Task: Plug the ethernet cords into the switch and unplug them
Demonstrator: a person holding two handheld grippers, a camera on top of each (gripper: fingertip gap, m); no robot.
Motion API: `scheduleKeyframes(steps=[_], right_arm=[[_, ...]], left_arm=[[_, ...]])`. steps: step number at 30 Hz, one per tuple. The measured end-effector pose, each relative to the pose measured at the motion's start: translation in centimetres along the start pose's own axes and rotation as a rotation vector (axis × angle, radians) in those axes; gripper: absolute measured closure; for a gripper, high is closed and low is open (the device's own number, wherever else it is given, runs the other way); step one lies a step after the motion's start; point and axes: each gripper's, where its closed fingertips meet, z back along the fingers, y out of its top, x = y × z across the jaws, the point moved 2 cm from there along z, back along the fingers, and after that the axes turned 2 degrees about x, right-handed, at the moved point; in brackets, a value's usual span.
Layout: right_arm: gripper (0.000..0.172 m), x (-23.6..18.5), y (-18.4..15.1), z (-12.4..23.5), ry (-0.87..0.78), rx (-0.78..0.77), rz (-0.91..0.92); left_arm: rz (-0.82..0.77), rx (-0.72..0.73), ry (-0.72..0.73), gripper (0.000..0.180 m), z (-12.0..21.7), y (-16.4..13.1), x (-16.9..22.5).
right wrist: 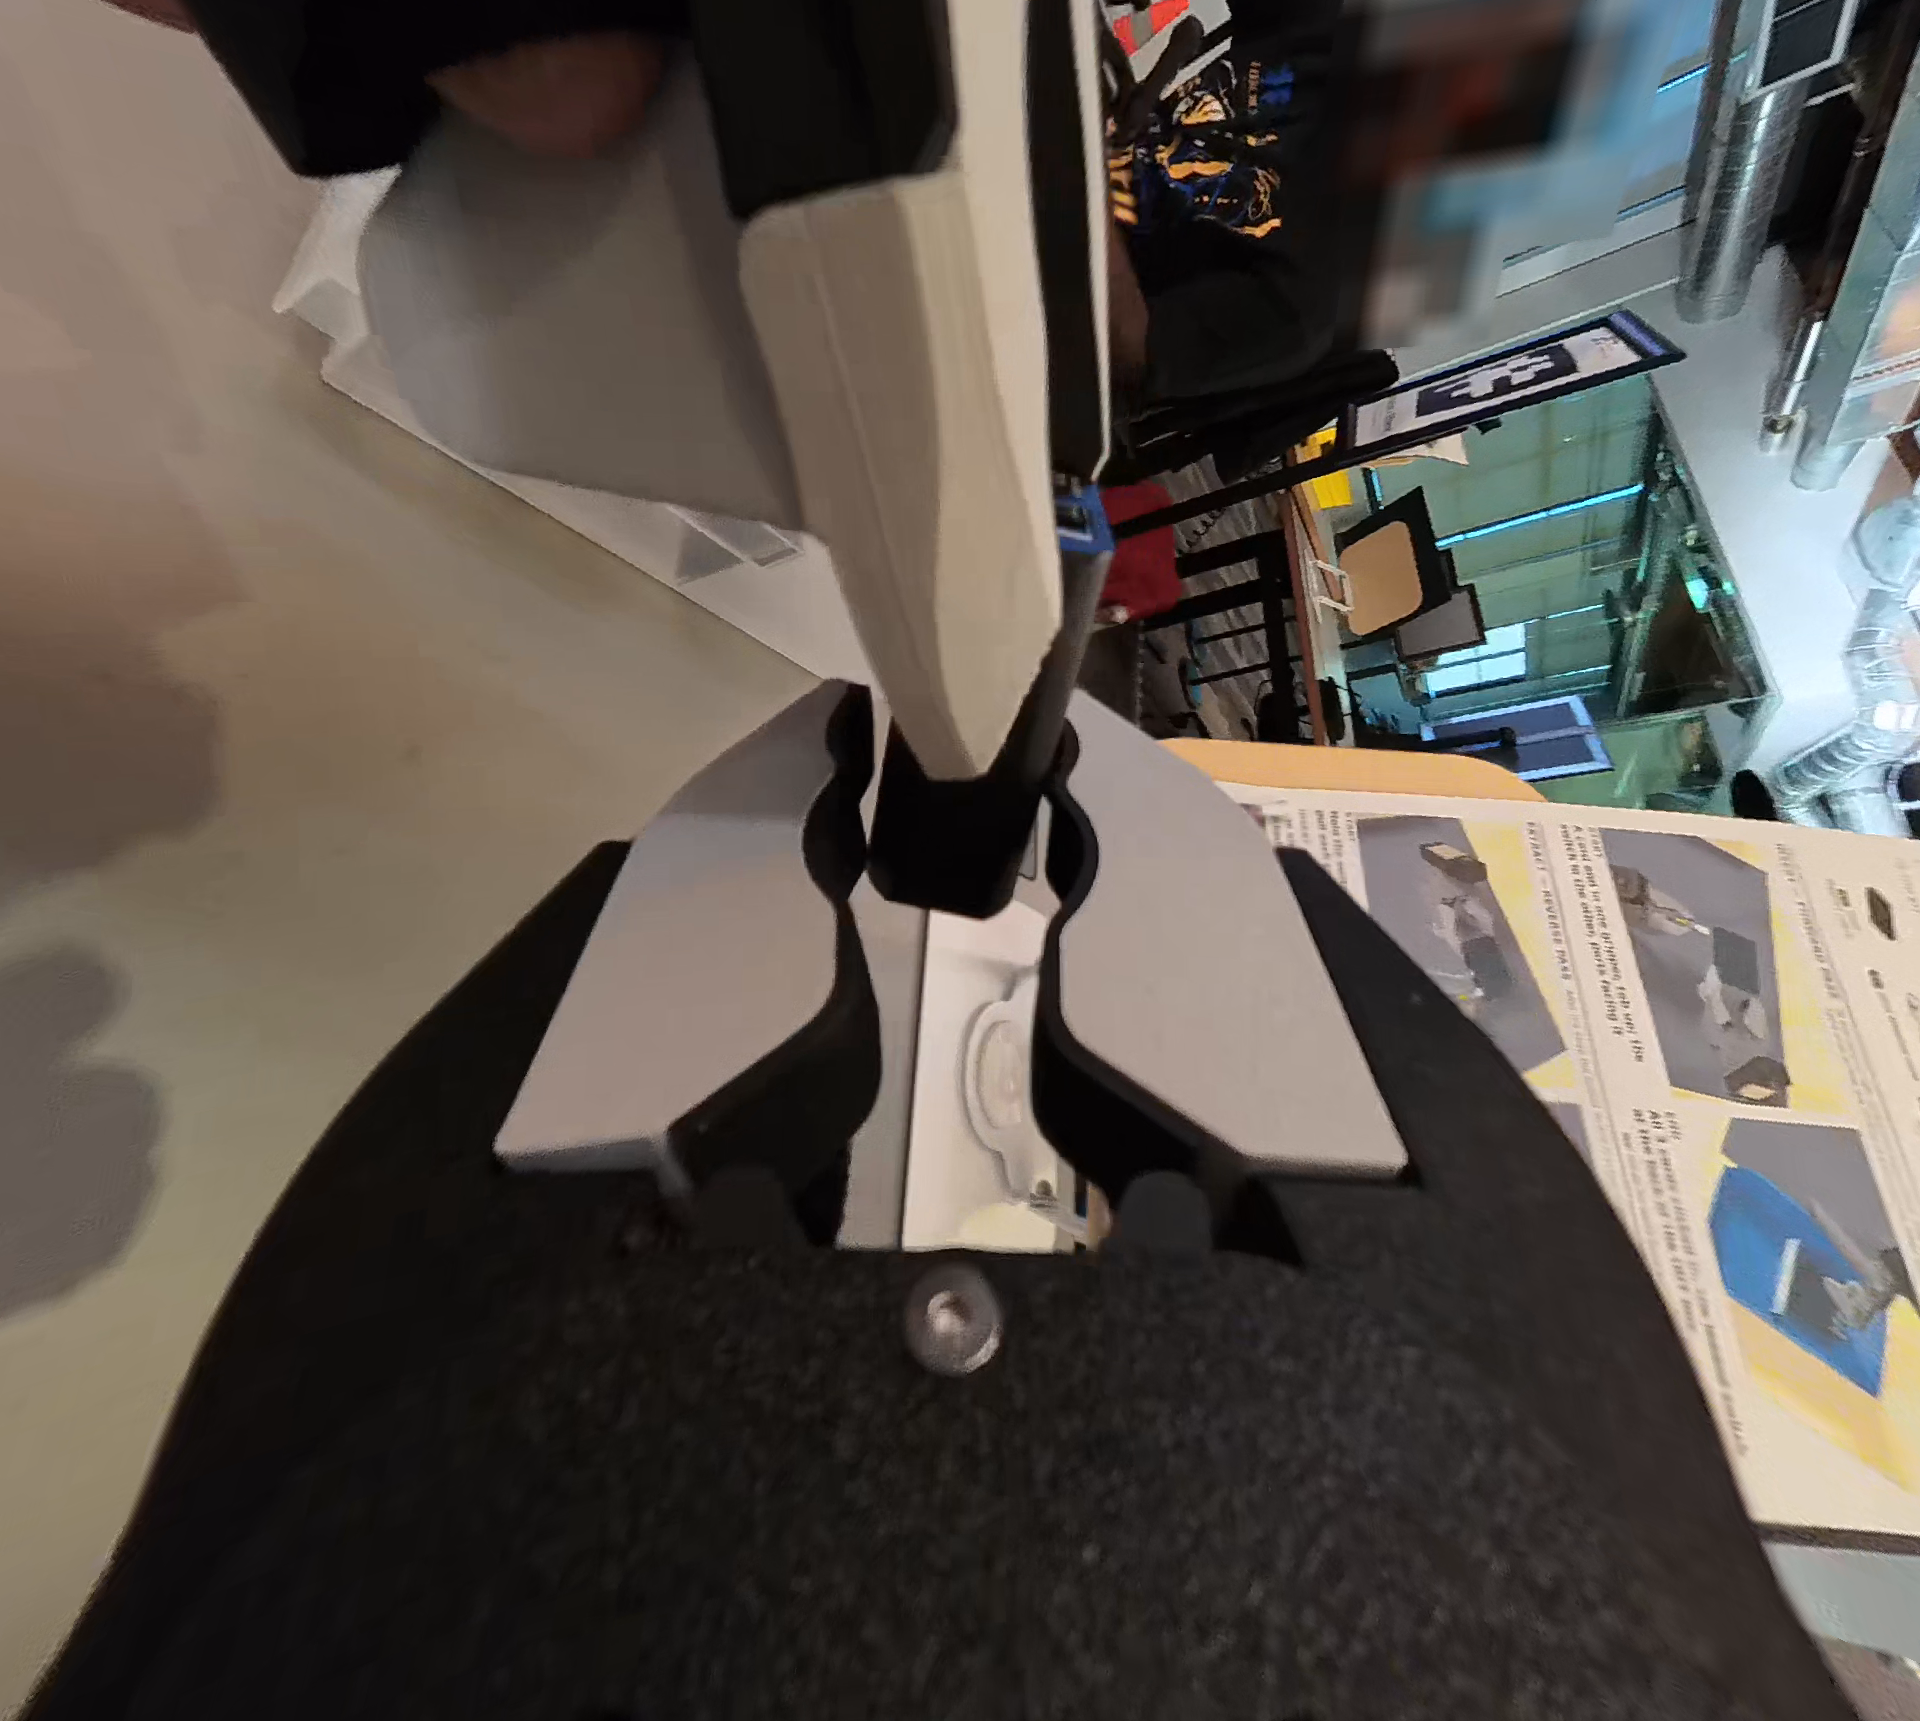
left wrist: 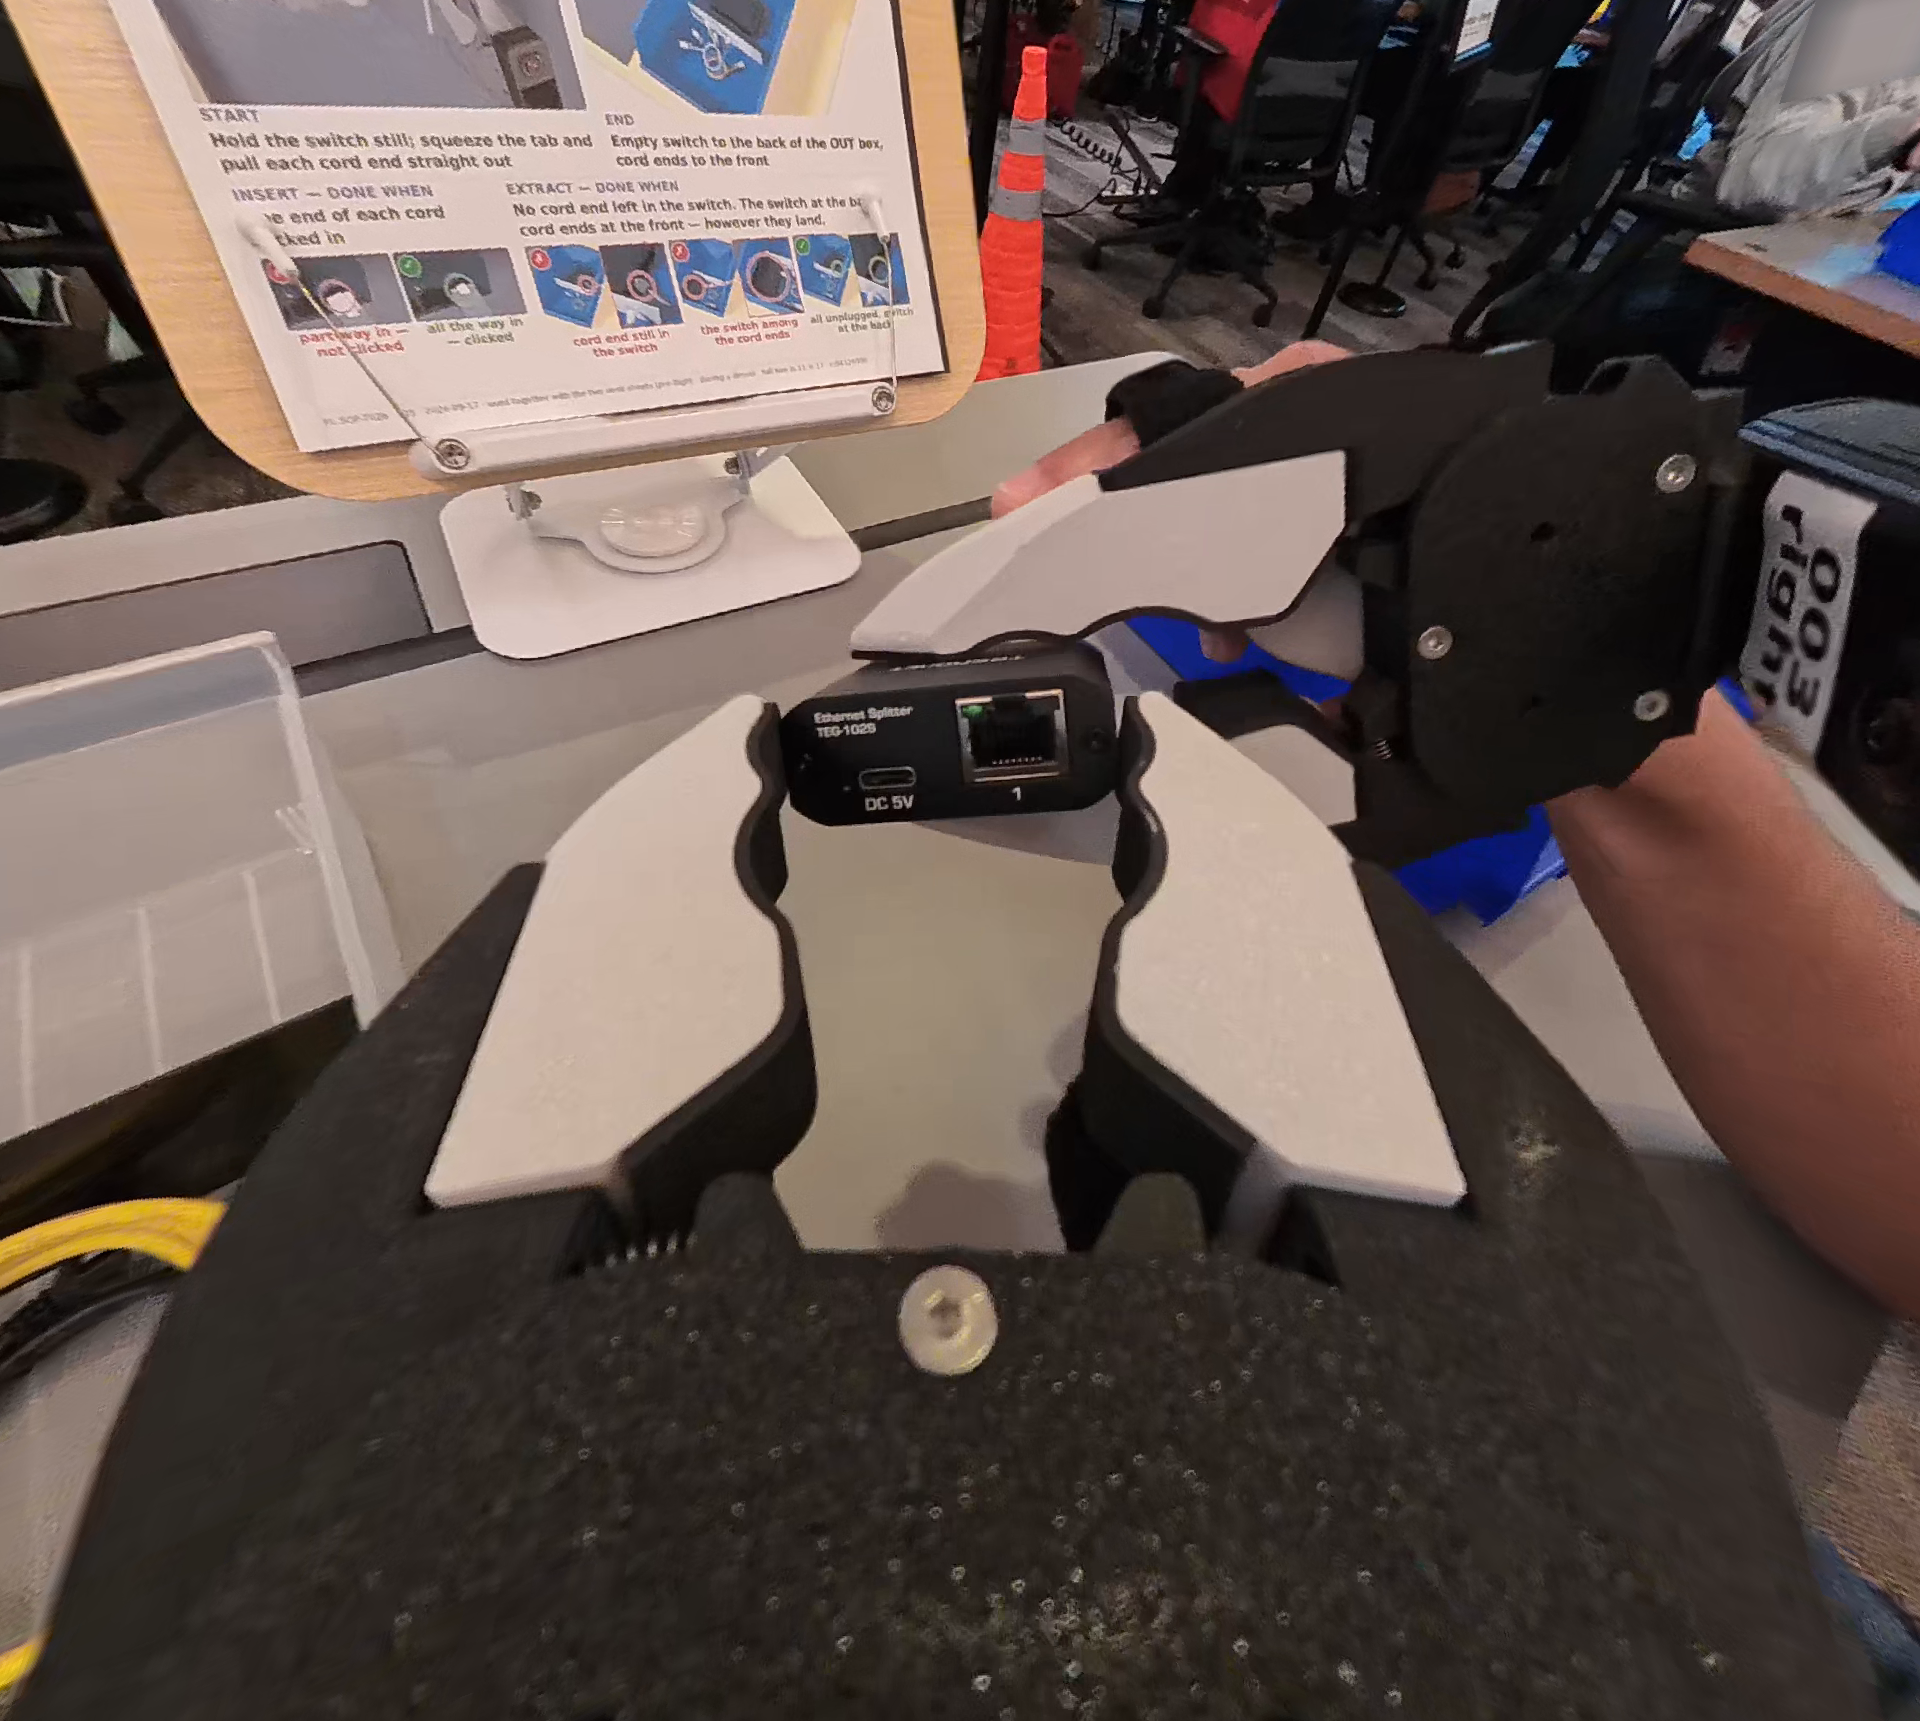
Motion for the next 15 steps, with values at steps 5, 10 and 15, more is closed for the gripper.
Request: scheduleKeyframes(steps=[5, 10, 15], right_arm=[[0.146, 0.48, -0.11, 0.33, -0.009, -0.018, 0.014], [0.146, 0.47, -0.15, 0.31, -0.010, -0.040, 0.042], [0.146, 0.51, -0.09, 0.30, -0.012, -0.032, 0.043]], left_arm=[[0.070, 0.025, -0.028, 0.119, -0.05, -0.13, 0.06], [0.101, 0.043, -0.043, 0.119, 0.02, -0.21, 0.06], [0.161, 0.073, -0.096, 0.119, 0.31, 0.09, 0.16]])
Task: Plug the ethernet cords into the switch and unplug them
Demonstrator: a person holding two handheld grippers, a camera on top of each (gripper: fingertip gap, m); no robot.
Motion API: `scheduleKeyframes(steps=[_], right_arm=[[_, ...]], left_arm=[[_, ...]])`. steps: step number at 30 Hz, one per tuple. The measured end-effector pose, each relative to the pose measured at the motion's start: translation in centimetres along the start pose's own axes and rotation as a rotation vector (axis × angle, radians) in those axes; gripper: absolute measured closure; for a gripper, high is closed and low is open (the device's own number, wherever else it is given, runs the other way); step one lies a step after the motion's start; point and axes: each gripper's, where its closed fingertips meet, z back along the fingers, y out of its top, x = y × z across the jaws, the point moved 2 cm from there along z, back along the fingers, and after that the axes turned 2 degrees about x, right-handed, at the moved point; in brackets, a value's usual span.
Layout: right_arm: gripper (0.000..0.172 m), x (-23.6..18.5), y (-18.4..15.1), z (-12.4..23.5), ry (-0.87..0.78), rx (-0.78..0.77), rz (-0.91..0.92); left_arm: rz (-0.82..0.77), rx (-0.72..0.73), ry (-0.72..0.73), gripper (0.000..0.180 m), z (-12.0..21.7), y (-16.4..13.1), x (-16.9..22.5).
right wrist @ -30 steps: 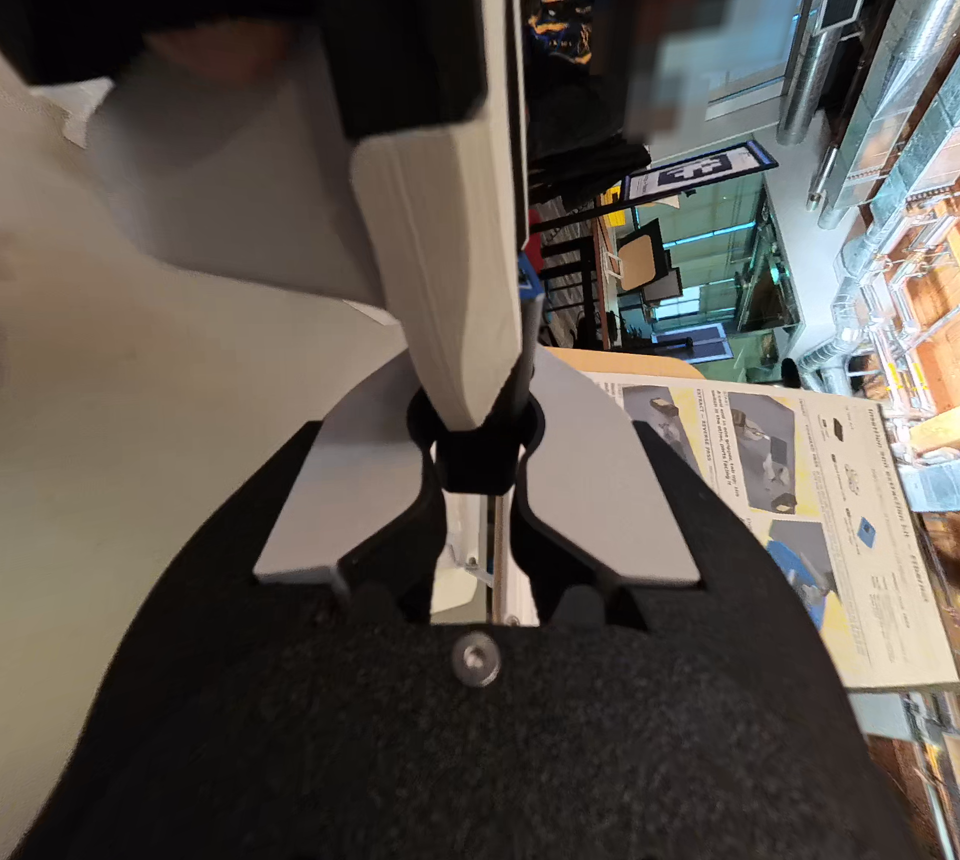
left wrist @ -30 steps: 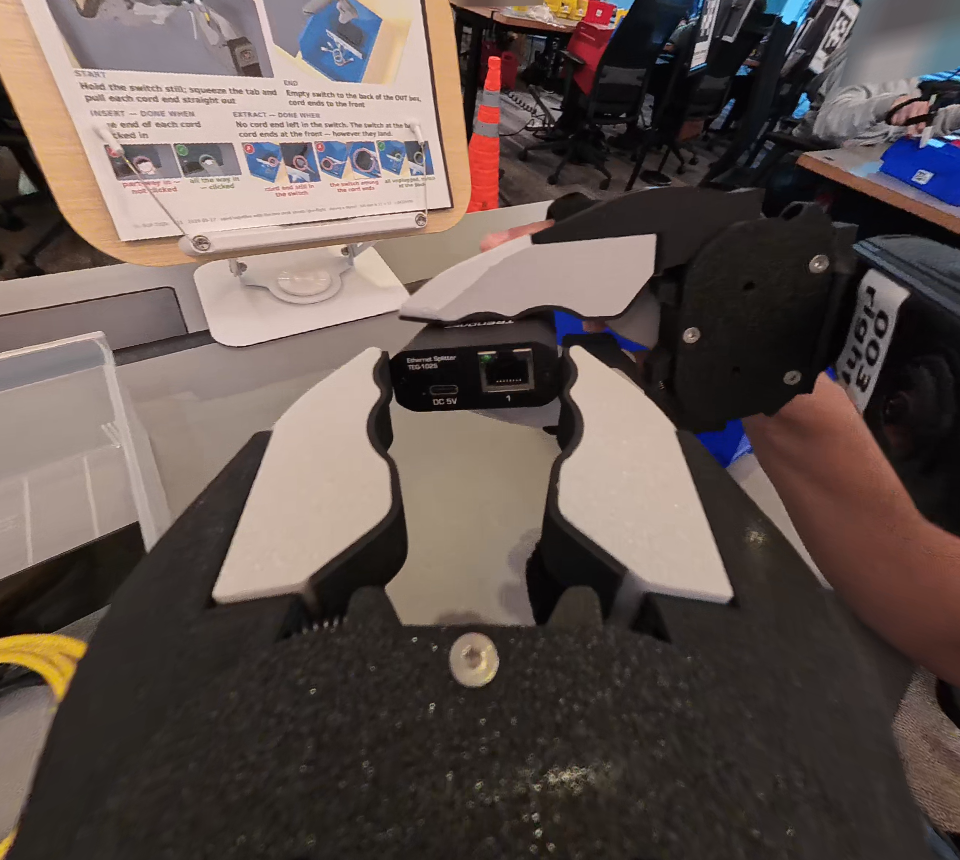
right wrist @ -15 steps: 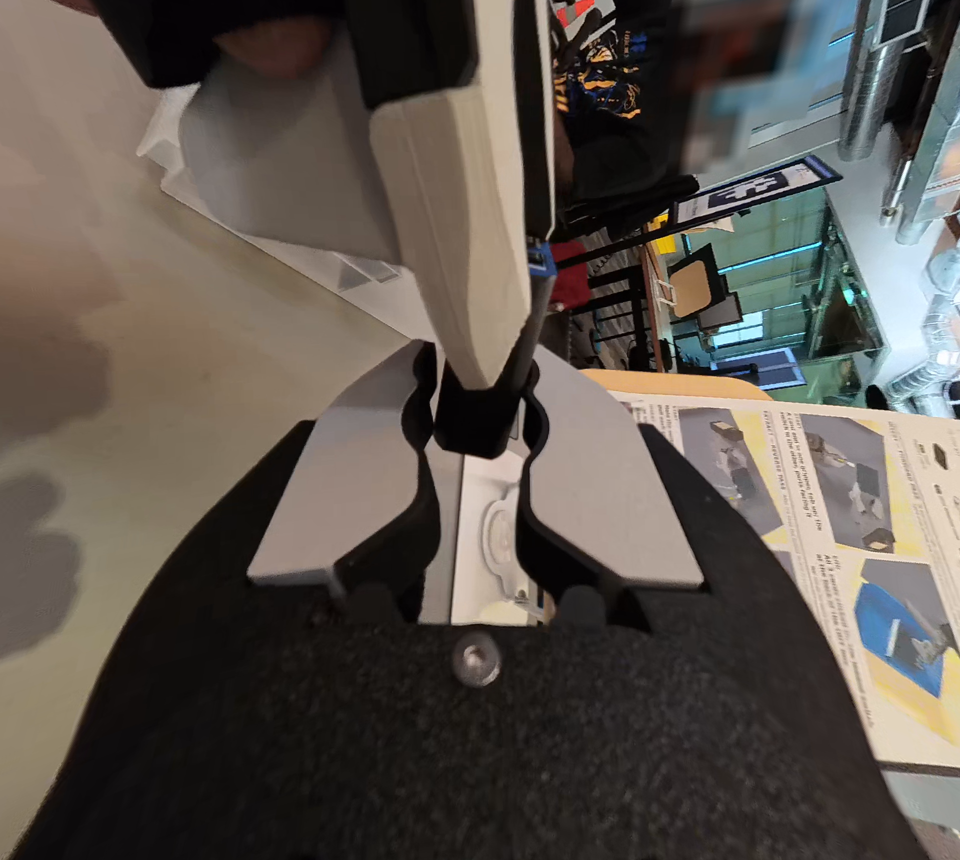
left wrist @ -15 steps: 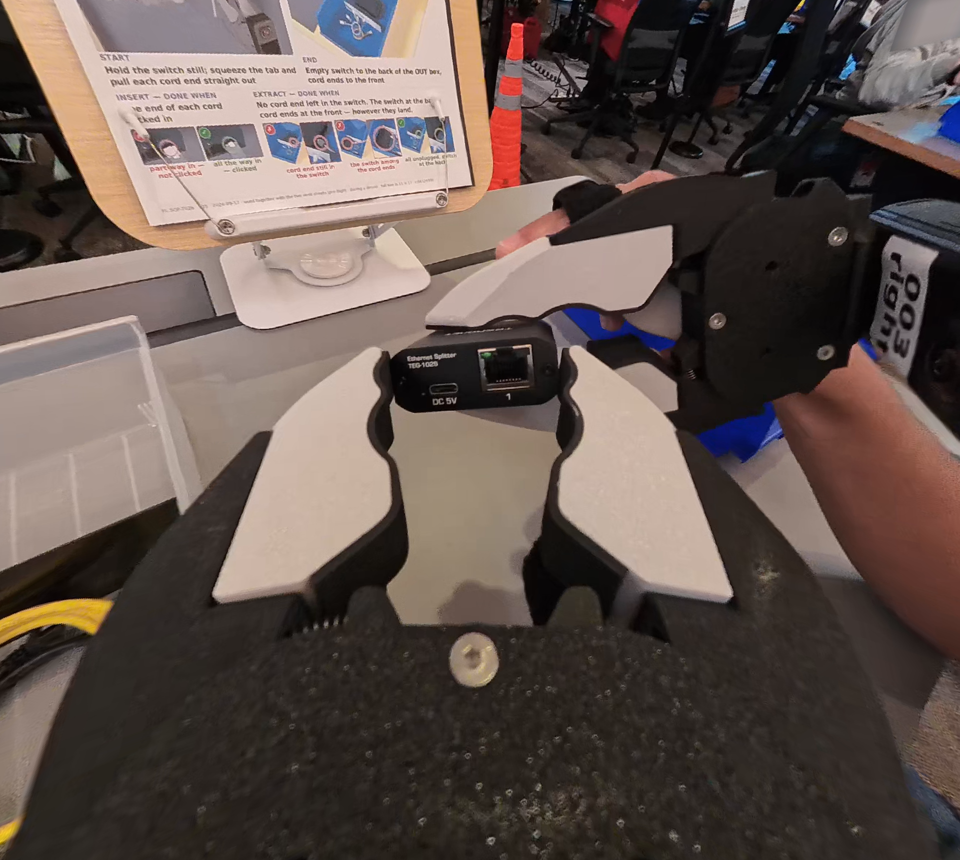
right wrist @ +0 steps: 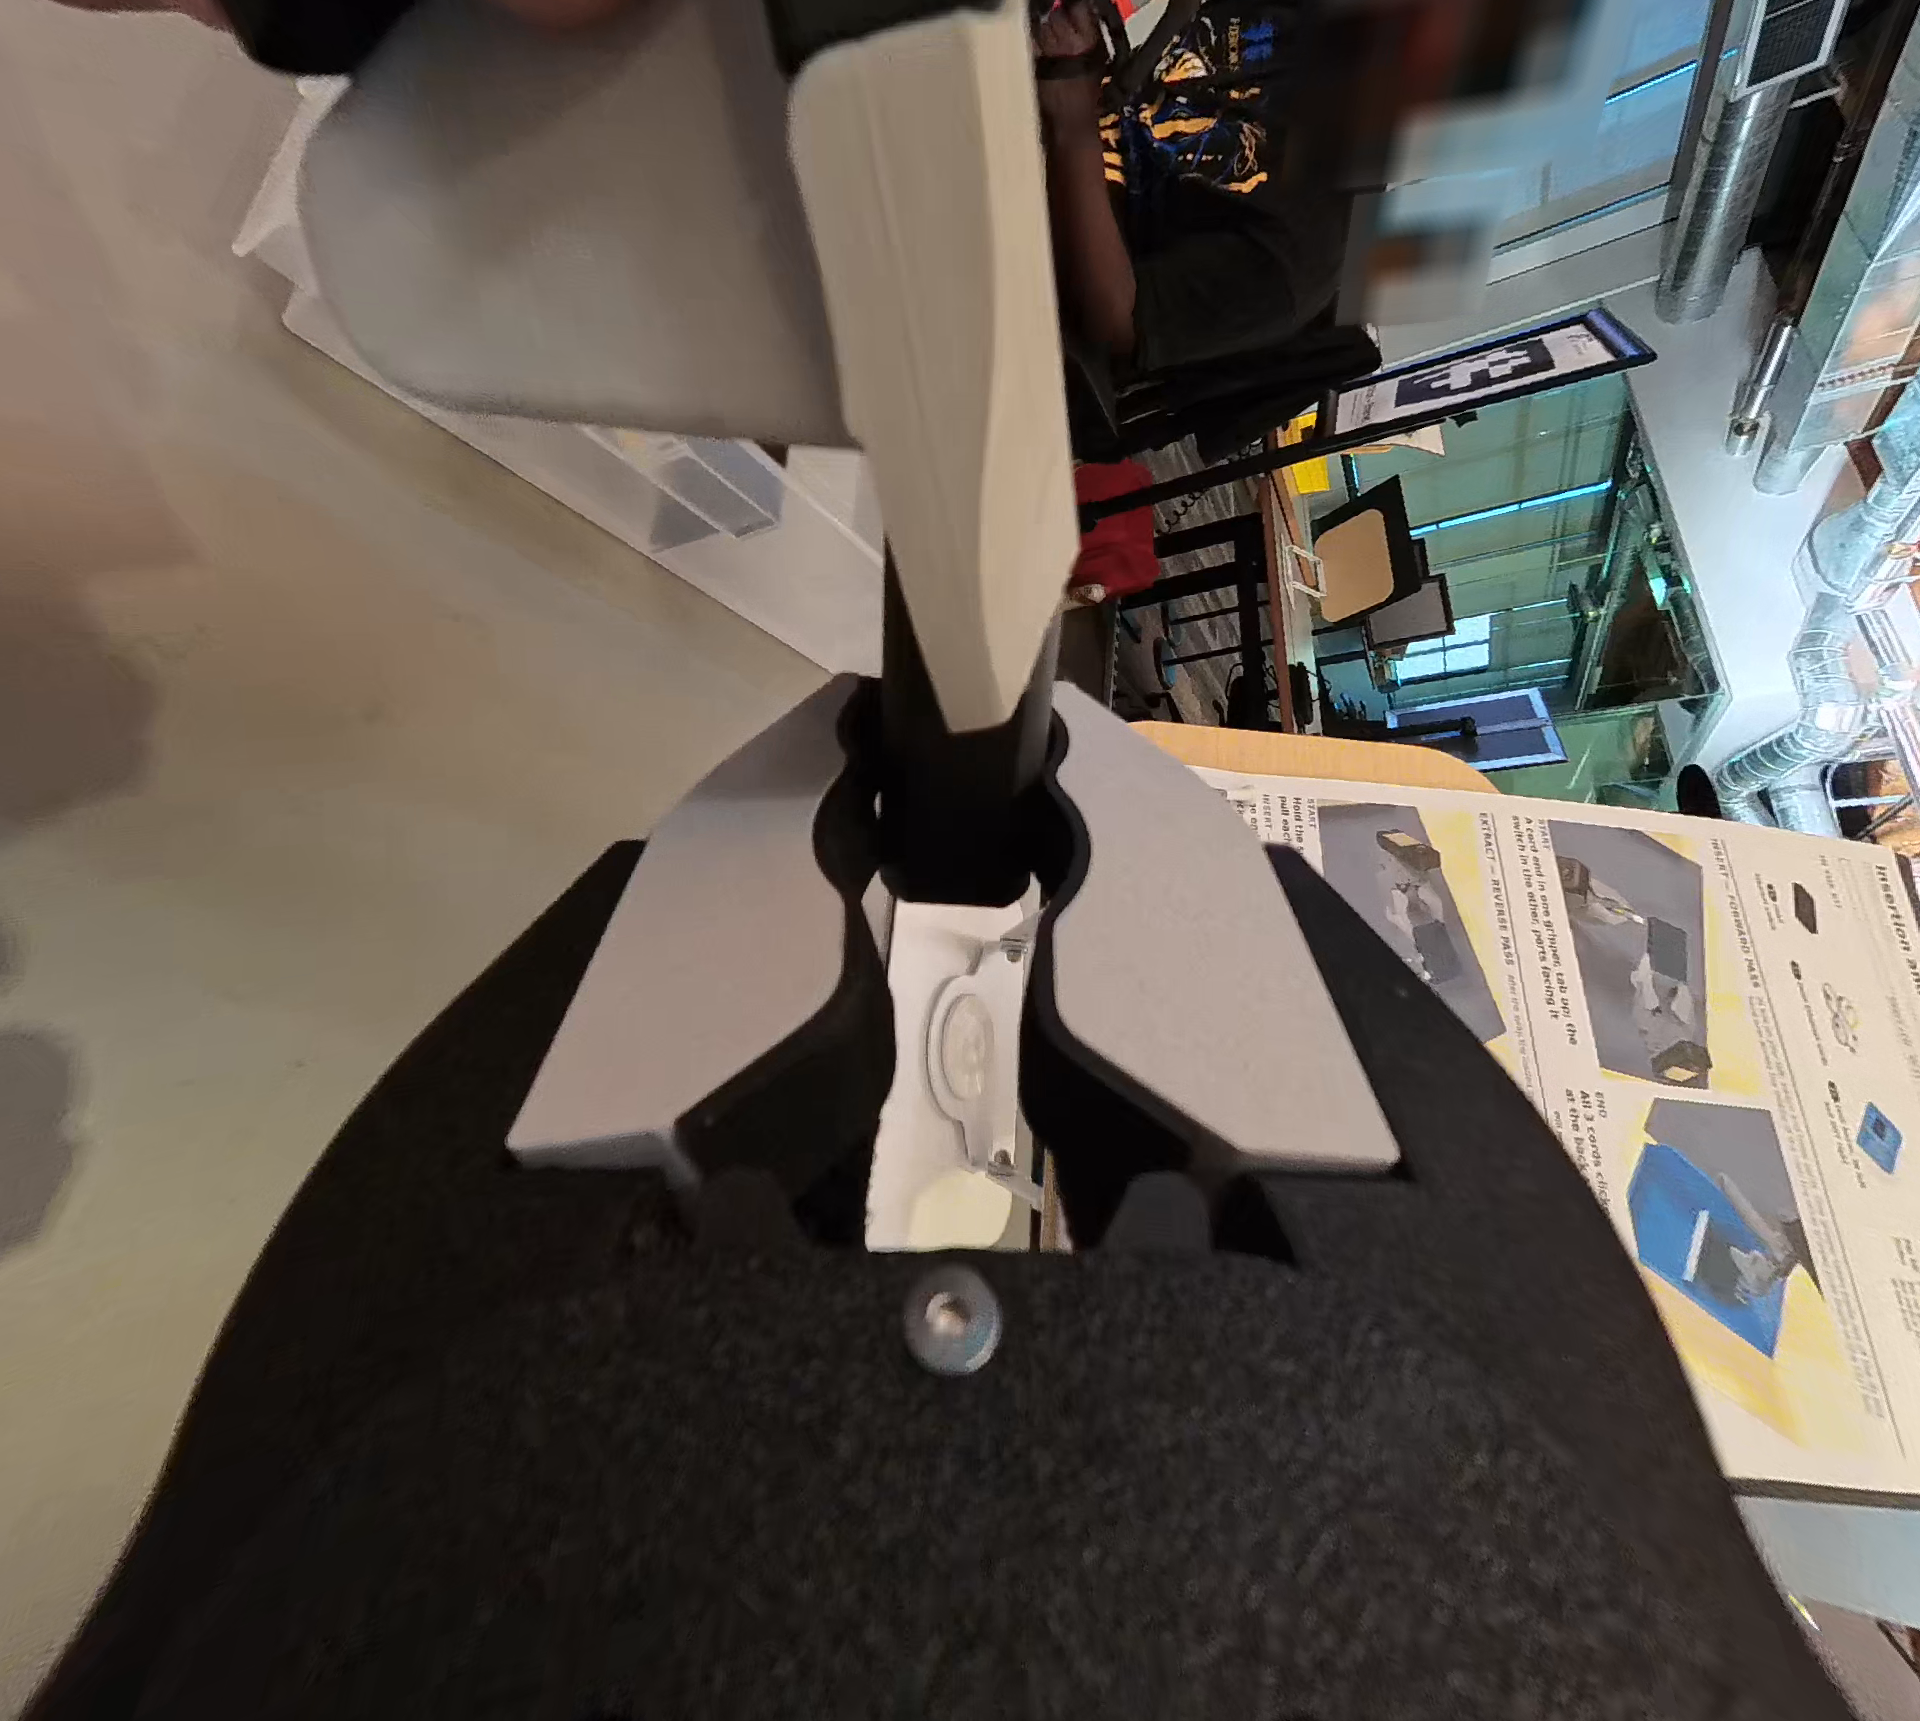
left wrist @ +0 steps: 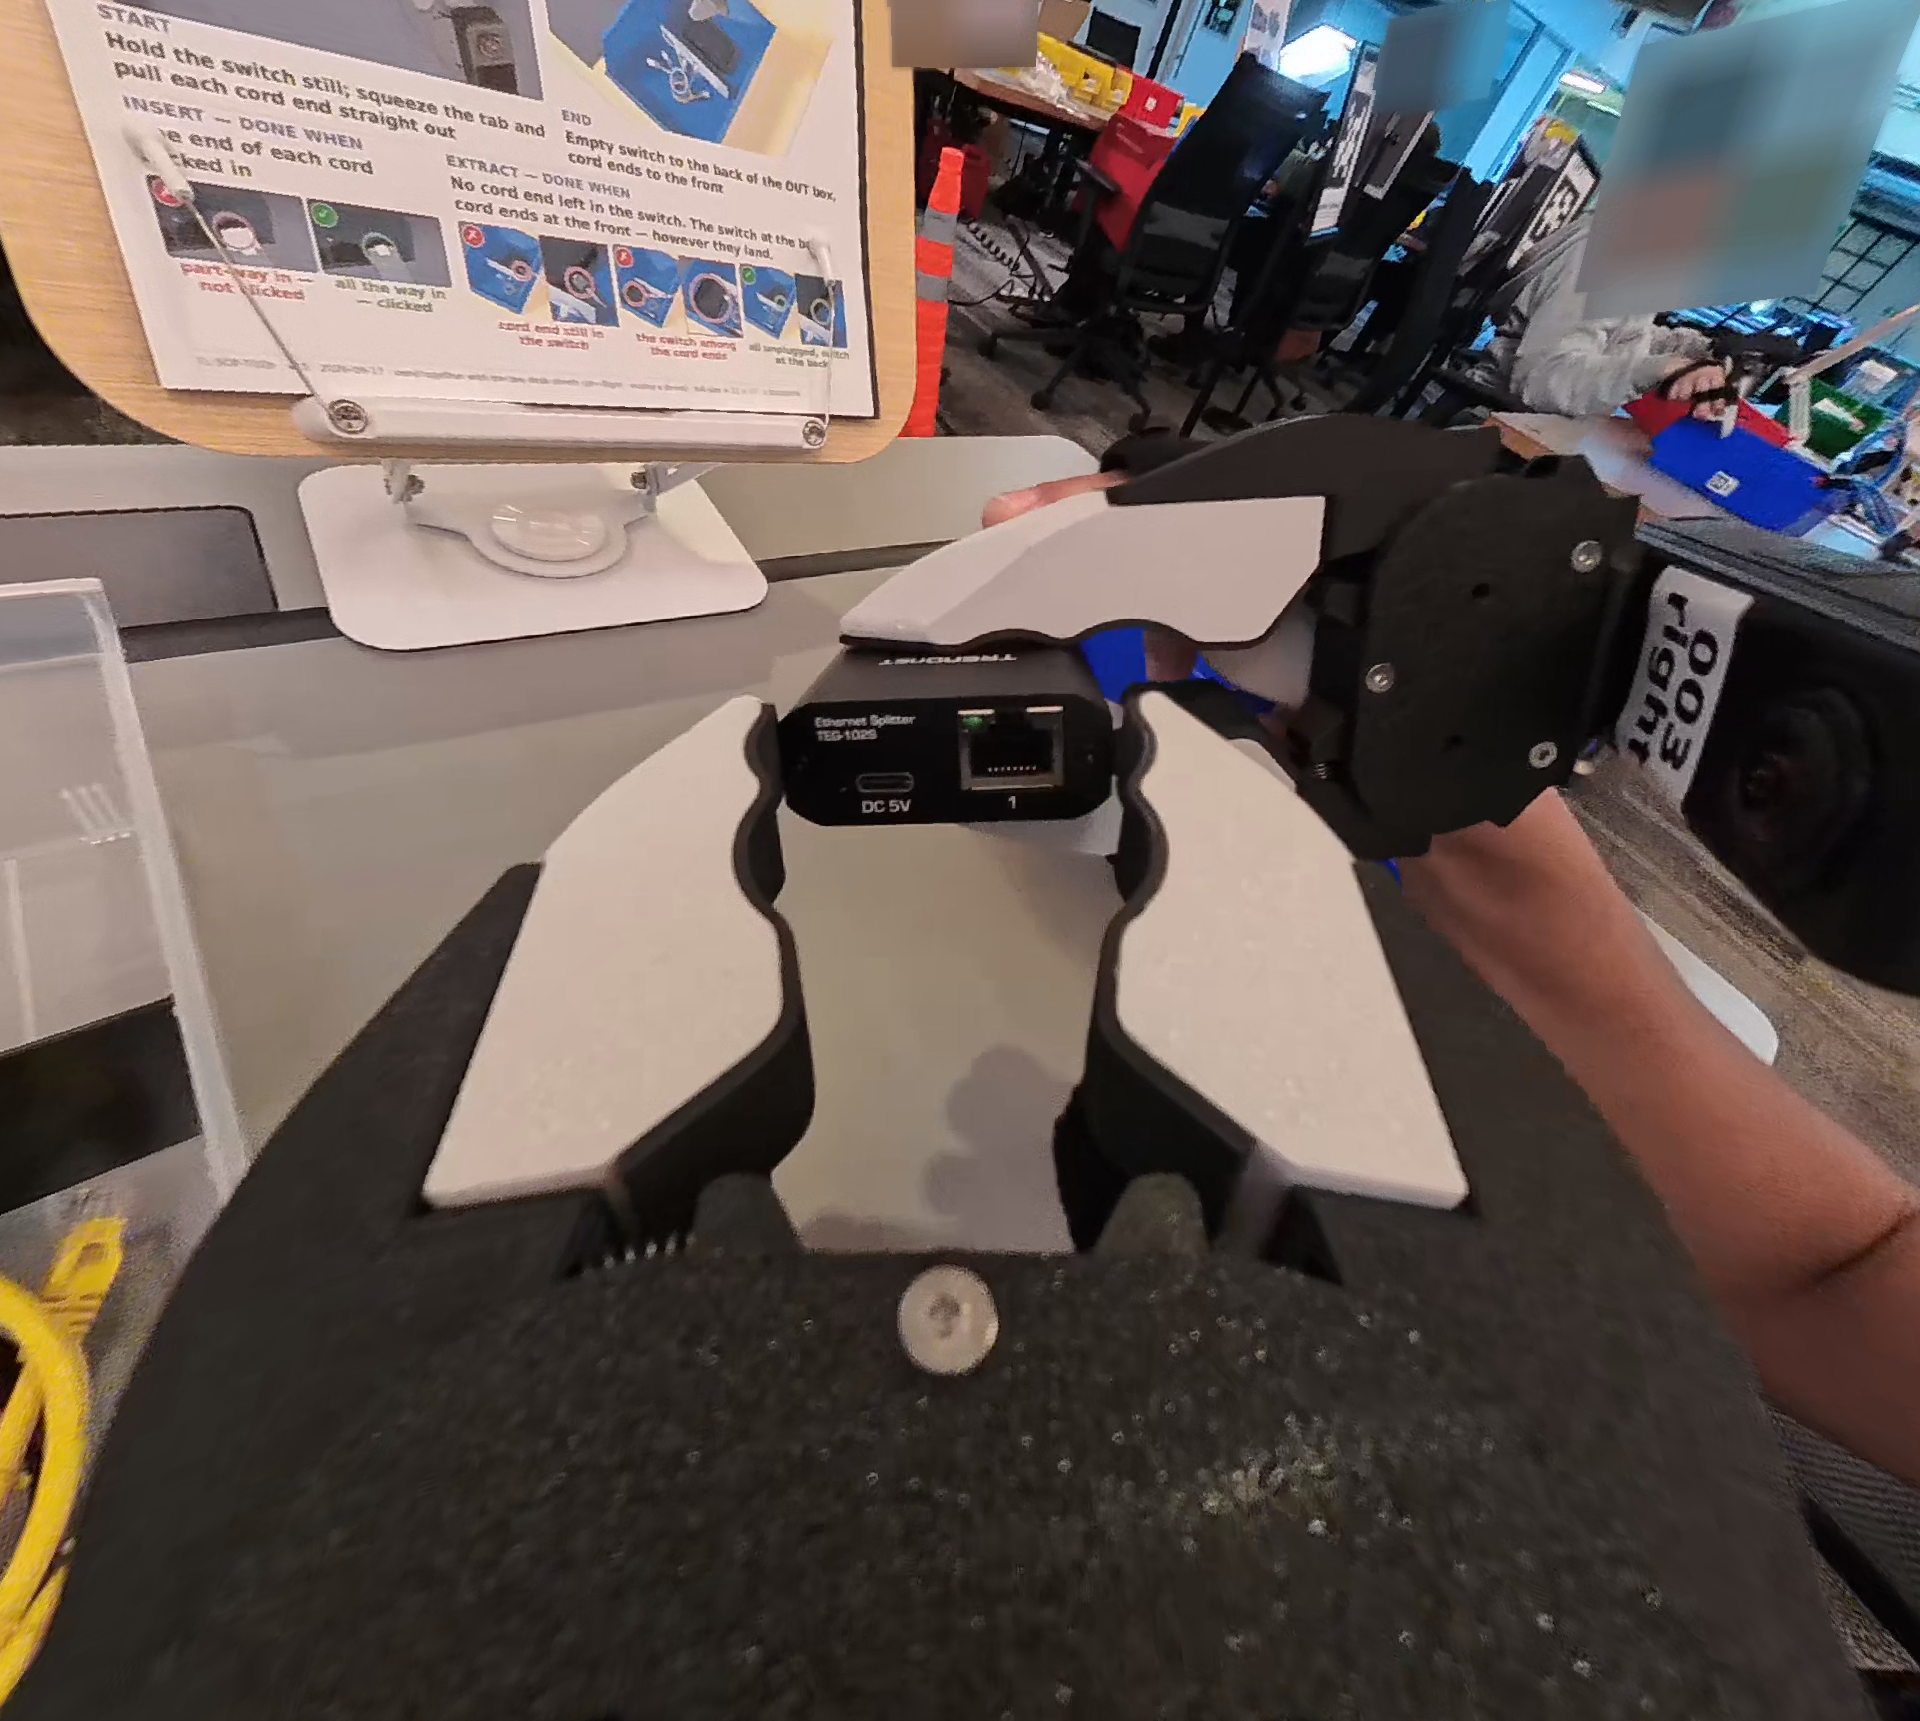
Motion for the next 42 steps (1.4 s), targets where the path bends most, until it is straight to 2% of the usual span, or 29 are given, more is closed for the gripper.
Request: scheduleKeyframes(steps=[6, 14, 16, 18, 21, 25, 26, 28, 31, 32, 35, 37, 42], right_arm=[[0.146, -0.1, -0.1, 0.0, 0.011, 0.019, -0.025], [0.146, -0.5, -0.4, -0.4, 0.025, -0.007, -0.044], [0.146, -0.3, -0.3, -0.2, 0.014, 0.013, -0.043], [0.147, 0.0, 0.3, 0.6, 0.001, 0.075, -0.080], [0.146, 0.1, 0.6, 2.0, -0.066, 0.107, -0.089], [0.146, -1.8, 0.3, 3.6, -0.114, 0.148, -0.175], [0.147, -2.4, 0.1, 3.7, -0.131, 0.140, -0.182], [0.147, -3.4, -0.2, 3.9, -0.150, 0.113, -0.172], [0.147, -2.6, 0.6, 4.0, -0.147, 0.132, -0.204], [0.147, -1.8, 1.1, 4.1, -0.144, 0.145, -0.221], [0.146, 0.8, 2.5, 4.6, -0.171, 0.156, -0.202], [0.146, 1.8, 2.6, 4.7, -0.181, 0.140, -0.174], [0.147, 2.3, 1.2, 5.2, -0.181, 0.113, -0.164]], left_arm=[[-0.071, -0.019, 0.022, 0.118, -0.1, -0.2, 0.2], [-0.073, -0.064, 0.007, 0.112, -0.3, -0.7, -0.2], [-0.073, -0.050, -0.037, 0.119, 0.0, -0.3, 0.1], [-0.095, -0.033, -0.093, 0.120, 1.1, 0.1, 0.7], [-0.241, 0.016, -0.010, 0.109, 4.2, -0.4, 0.0], [-0.330, 0.092, -0.004, 0.095, 9.2, -4.4, -0.4], [-0.327, 0.113, 0.000, 0.095, 10.2, -5.9, -0.6], [-0.287, 0.182, -0.025, 0.109, 11.9, -8.5, -1.0], [-0.112, 0.181, -0.100, 0.099, 12.9, -10.6, -1.8], [-0.061, 0.157, -0.101, 0.104, 12.9, -11.2, -2.4], [0.027, 0.168, -0.138, 0.124, 13.2, -11.4, -3.4], [0.018, 0.175, -0.138, 0.133, 13.4, -11.3, -3.9], [-0.036, 0.126, -0.064, 0.134, 13.7, -11.9, -4.9]])
